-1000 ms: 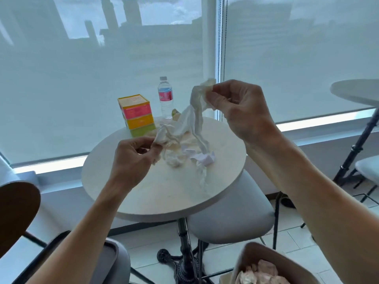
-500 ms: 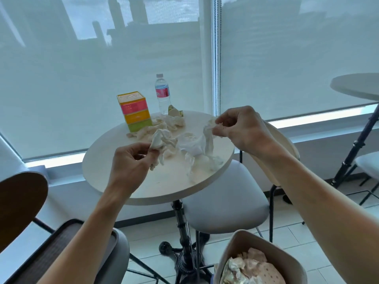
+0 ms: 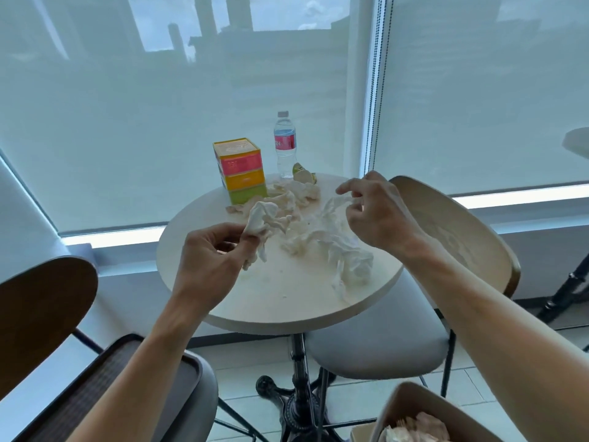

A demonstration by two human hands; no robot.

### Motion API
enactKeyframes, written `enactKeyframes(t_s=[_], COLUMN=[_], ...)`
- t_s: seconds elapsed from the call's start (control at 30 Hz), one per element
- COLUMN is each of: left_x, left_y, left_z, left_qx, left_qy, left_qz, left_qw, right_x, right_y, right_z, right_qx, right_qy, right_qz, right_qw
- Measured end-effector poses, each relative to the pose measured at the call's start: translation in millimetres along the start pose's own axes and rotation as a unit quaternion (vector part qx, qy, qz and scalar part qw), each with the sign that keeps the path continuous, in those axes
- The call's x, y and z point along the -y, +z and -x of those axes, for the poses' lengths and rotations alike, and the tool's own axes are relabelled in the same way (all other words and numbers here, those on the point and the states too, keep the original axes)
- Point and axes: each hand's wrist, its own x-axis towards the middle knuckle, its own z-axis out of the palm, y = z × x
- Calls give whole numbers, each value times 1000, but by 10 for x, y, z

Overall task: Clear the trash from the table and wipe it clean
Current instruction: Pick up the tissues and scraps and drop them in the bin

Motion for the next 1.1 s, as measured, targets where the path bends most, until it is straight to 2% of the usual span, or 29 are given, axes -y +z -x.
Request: enactKeyframes(t_s=[0.23,0.43,0.57,0.8,0.97,1.1], left_x=[150,247,302,341,280,164], left_y=[-102,-80,-38,-7,-8,20], left_z=[-212,-336,-381,-378,-306,-212], left_qx=[22,51,65,67,56,52], left_qy=[2,13,-3,-26,-27,-22], left_qz=[10,6,9,8,15,27], left_qw=[1000,999,998,997,998,998], right_x=[-25,-7,-19,73,140,183], right_y=[307,463,511,316,92,-149], right_z=[-214,-353,-408,-390,-383,-253], right_qx=[218,291,239,111,23,-32], right_qy=[30,71,60,53,97,107], right_qz=[129,162,129,-31,-200,-287], right_qw=[967,940,961,992,975,951])
